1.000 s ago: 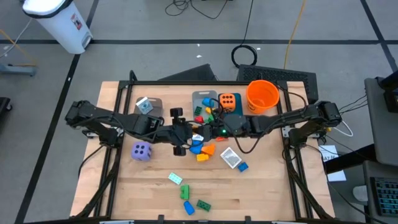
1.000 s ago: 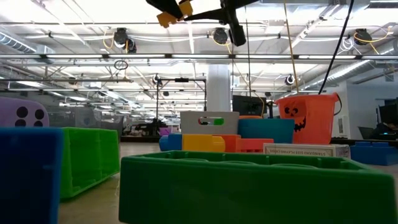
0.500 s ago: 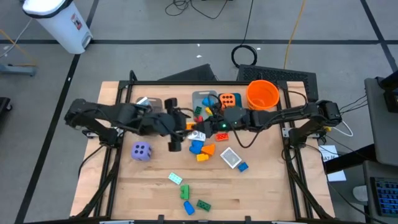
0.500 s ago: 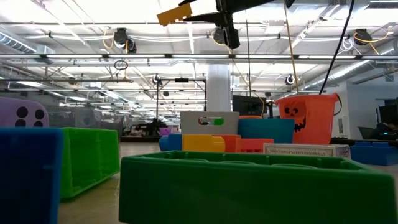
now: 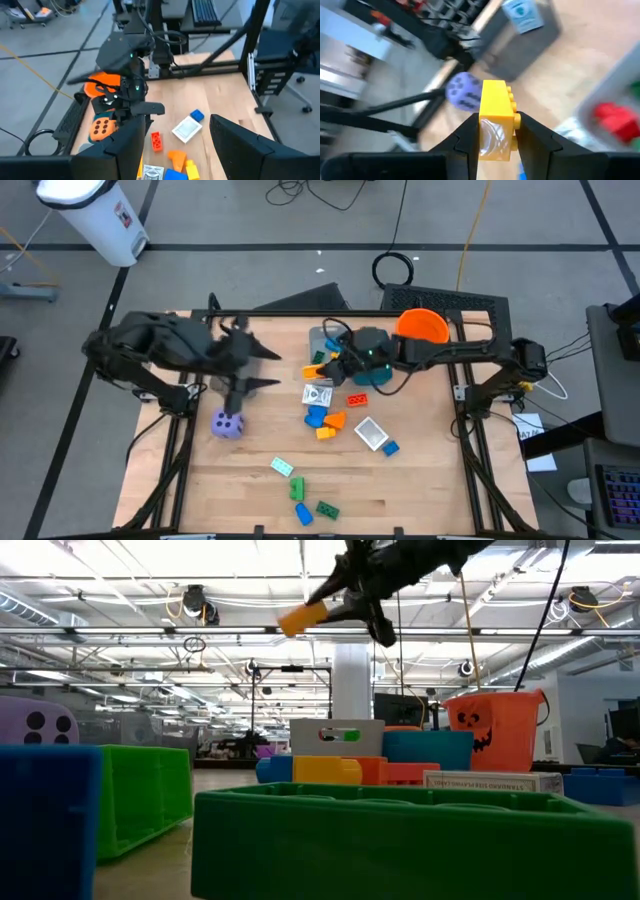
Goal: Pick & Place Toys
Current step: Put the yellow game piece into the gray bin
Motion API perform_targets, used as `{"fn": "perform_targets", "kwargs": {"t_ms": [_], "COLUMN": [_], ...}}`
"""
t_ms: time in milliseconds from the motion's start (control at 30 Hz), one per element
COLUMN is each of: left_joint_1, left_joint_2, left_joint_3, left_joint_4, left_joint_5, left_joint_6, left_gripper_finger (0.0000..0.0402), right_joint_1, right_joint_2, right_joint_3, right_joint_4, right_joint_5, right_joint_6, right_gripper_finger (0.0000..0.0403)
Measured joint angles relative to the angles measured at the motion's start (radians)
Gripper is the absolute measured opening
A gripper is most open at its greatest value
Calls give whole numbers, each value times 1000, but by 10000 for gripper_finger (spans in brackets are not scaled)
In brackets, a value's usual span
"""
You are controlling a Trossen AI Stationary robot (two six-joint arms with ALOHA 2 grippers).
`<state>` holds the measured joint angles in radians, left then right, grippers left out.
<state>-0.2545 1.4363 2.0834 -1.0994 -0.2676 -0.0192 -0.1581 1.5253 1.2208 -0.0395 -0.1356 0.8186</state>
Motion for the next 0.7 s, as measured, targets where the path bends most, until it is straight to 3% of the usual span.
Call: {"fn": "perform_targets", "kwargs": {"t_ms": [233,433,700], "left_joint_1": [14,14,40], "left_joint_2": [-72,-109,-110], "left_joint_3": [0,0,-1], "left_joint_4": [-18,-30,-41], "left_joint_5": [-4,-3,-21], "left_joint_6": [-40,-45,-65], "left_gripper_finger": [232,232,232], "right_joint_1": [-116,-202,-218], "right_joint_2": [10,18,157], "right_joint_3": [121,131,131], "right_joint_4": [-248,-311,-315], "right_joint_5": [6,38,30], "right_joint_6": [-243,-372,-445], "right_gripper_finger": [95,95,95]}}
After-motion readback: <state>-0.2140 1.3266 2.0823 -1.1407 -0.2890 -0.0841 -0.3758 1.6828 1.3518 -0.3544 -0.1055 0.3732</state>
